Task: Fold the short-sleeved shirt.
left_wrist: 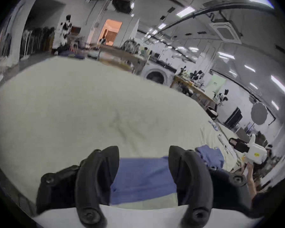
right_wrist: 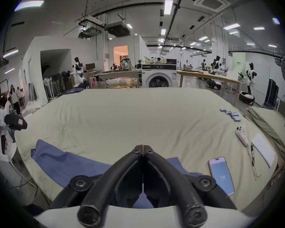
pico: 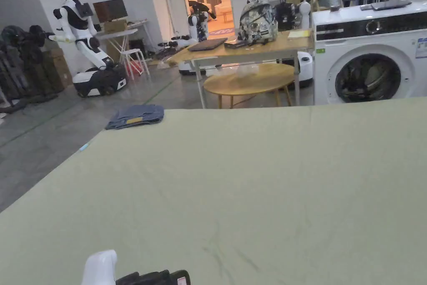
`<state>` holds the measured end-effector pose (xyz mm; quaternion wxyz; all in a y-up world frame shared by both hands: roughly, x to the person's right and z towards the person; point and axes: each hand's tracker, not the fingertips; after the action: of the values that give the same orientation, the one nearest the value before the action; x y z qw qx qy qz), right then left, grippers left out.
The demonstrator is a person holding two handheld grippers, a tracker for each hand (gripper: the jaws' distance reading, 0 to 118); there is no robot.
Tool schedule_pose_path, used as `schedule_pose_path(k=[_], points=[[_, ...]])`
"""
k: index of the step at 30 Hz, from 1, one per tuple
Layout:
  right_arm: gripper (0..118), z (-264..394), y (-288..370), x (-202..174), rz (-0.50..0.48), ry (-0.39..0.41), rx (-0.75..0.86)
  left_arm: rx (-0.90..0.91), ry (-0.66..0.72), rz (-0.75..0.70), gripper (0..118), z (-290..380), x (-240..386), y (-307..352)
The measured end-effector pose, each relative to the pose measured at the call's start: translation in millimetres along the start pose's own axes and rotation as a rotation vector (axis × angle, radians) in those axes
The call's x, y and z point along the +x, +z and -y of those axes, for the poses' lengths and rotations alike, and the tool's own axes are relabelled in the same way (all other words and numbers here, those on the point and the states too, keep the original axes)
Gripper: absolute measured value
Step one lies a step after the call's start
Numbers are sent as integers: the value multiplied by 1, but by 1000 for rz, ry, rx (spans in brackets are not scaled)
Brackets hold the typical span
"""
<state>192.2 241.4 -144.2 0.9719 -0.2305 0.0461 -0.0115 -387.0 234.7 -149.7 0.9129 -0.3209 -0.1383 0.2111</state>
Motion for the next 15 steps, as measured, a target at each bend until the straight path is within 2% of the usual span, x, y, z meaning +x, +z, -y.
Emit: schedule_pose_path(k=[4, 9, 11, 13, 15], points=[[0, 13, -6, 9, -11, -67, -51, -79, 251, 42, 63, 16, -57, -14], [0, 18, -9, 11, -17, -91, -88, -115, 437, 133, 63, 37, -108, -48], [0, 19, -7, 12, -10, -89, -88, -106, 507, 196, 63, 47, -112, -61], [0, 19, -6, 13, -9, -92, -86, -128, 566, 326, 63, 57, -109, -78], [0, 20, -6, 13, -8, -100, -89, -155, 592, 376, 63, 68, -100, -94]])
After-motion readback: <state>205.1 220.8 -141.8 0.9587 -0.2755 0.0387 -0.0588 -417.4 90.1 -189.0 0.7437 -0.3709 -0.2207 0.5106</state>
